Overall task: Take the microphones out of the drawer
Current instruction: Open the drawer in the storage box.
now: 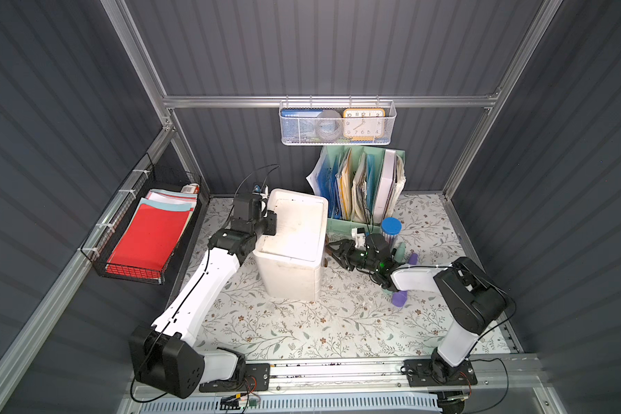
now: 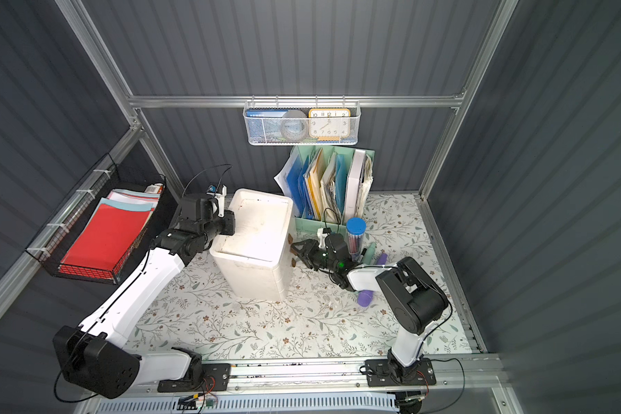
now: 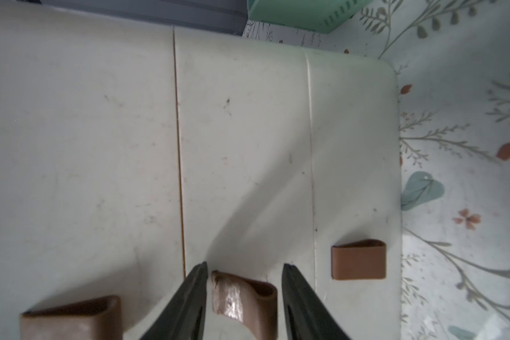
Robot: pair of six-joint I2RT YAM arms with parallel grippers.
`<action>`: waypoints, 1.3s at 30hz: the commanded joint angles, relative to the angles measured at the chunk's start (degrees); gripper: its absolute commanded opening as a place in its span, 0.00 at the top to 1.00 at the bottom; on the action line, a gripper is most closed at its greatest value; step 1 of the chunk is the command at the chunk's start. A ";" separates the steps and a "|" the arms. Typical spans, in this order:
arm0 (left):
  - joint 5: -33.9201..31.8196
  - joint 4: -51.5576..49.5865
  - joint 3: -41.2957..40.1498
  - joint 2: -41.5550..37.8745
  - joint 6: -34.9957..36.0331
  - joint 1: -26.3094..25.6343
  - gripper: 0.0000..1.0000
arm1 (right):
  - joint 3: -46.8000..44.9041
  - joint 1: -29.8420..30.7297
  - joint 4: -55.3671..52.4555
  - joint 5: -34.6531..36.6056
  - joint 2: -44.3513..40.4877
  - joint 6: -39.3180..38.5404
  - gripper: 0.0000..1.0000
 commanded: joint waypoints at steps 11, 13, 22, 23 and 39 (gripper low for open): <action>1.22 -8.65 -4.18 3.14 -0.23 0.06 1.00 | -1.03 1.05 8.67 1.26 1.68 4.10 0.98; 1.17 -8.65 -4.18 3.14 -0.27 -0.01 1.00 | -1.29 1.03 8.50 1.81 1.37 3.98 1.00; 1.18 -8.65 -4.26 3.23 -0.27 0.01 1.00 | -1.80 0.90 -7.13 6.74 -5.47 -2.96 1.00; 1.20 -8.60 -4.26 3.23 -0.27 0.00 1.00 | -1.70 0.89 -10.06 7.69 -6.74 -4.09 1.00; 1.30 -8.43 -4.09 3.68 -0.27 0.06 1.00 | 6.41 -1.05 -57.99 27.70 -22.34 -20.45 1.00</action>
